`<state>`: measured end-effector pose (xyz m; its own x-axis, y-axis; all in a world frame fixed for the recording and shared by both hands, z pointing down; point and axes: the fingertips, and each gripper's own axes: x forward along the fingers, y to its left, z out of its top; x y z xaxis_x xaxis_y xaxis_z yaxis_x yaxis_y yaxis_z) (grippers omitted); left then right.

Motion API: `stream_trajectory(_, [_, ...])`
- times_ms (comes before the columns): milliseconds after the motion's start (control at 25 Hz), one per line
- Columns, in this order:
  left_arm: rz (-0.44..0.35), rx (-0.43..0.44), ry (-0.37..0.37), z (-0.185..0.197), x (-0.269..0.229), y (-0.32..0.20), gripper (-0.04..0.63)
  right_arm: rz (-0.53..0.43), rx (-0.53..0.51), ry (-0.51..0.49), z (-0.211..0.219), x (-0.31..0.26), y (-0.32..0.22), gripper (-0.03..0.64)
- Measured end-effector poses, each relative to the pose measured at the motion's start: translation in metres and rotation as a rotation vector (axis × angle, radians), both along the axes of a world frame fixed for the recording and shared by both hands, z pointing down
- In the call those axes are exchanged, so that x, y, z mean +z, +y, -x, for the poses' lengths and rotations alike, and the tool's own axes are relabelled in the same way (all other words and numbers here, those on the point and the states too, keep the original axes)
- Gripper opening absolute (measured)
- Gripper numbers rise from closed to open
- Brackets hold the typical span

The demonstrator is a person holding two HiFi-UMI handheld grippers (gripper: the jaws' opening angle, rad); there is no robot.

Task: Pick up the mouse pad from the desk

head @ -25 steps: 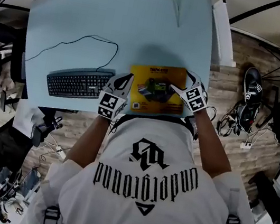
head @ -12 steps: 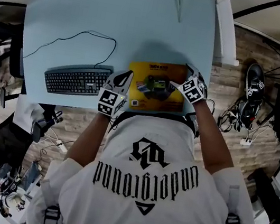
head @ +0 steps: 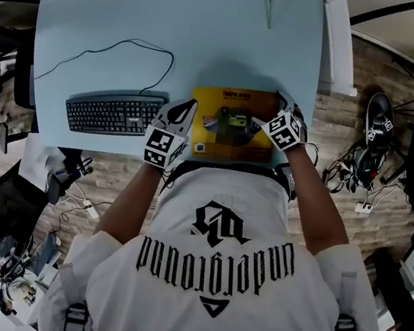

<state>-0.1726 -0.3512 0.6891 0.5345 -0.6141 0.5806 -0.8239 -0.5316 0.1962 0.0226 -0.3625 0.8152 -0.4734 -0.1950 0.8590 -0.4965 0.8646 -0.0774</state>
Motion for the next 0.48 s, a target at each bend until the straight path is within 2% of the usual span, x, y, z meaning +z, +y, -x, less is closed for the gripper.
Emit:
stream_trajectory(160, [-0.01, 0.005, 0.007, -0.003, -0.01, 0.0, 0.008, -0.002, 0.001, -0.004, 0.0, -0.002, 0.002, 0.478])
stream_trajectory(320, [-0.02, 0.008, 0.01, -0.001, -0.014, 0.002, 0.008, 0.008, -0.005, -0.008, 0.006, -0.005, 0.007, 0.41])
stream_trajectory(480, [-0.029, 0.008, 0.012, -0.002, -0.019, 0.004, 0.008, 0.018, -0.038, -0.007, 0.01, -0.008, 0.015, 0.31])
